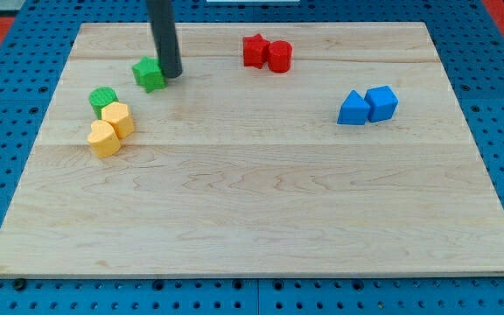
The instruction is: Move green star into green circle
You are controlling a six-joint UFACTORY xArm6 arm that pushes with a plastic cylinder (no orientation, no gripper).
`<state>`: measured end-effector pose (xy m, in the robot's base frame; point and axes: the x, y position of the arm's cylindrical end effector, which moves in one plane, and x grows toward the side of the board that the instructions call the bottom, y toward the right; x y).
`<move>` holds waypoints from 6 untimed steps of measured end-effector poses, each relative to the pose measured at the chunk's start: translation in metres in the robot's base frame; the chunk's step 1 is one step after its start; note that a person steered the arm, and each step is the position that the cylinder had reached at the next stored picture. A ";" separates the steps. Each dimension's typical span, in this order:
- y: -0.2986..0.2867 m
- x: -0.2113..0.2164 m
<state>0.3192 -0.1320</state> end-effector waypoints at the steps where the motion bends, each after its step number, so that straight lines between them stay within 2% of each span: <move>1: -0.010 -0.015; 2: -0.005 -0.041; 4: -0.022 -0.041; 6: -0.027 0.001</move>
